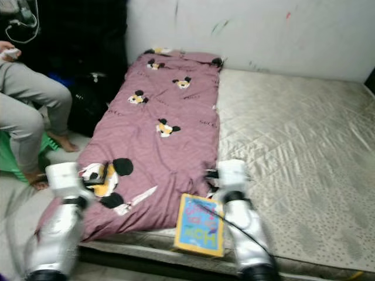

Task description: Clean up the room

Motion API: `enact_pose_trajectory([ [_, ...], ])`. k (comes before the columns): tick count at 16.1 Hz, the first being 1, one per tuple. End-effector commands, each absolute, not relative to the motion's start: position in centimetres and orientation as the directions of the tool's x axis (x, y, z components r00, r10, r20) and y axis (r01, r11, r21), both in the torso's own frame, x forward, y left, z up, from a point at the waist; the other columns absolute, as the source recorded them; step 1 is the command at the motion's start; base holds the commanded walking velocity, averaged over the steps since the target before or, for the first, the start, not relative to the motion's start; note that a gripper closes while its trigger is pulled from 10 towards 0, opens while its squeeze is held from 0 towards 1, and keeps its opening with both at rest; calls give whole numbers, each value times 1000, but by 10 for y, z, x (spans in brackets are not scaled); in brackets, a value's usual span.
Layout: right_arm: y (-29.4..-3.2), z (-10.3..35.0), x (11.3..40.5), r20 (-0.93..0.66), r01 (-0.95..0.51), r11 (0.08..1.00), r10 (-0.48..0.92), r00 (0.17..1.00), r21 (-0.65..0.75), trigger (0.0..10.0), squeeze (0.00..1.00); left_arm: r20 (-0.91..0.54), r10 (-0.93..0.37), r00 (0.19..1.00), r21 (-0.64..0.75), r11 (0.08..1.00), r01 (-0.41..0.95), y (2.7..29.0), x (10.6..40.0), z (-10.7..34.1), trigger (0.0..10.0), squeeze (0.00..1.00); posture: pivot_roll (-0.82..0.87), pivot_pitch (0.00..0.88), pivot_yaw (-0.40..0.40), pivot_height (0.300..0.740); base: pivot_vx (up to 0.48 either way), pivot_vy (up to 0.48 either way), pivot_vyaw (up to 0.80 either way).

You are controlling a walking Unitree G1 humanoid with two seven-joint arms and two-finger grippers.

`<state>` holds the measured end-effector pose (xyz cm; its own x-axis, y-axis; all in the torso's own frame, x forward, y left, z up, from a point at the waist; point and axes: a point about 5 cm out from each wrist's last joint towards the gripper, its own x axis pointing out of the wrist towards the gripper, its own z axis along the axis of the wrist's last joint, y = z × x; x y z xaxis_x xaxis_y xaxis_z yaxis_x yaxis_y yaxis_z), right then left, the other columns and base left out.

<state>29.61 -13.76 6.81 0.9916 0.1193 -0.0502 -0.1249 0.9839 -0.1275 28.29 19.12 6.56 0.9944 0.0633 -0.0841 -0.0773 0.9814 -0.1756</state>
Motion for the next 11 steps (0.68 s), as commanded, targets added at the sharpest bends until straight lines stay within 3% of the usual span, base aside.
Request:
enact_pose_trajectory([
  [1,-148,70,297,-42,-105,984,100,994,-142,10000,0,-89,47,995,-184,981,-63,184,284,65,10000,0,-11,0,6,740,0,0,0],
  [4,-148,70,298,-46,-102,985,96,994,-142,10000,0,-92,49,995,-184,981,-66,185,285,65,10000,0,-11,0,5,740,0,0,0],
  [11,-147,69,297,-48,-103,985,97,994,-139,10000,0,-94,49,994,-184,981,-66,185,284,64,10000,0,-11,0,5,740,0,0,-775],
])
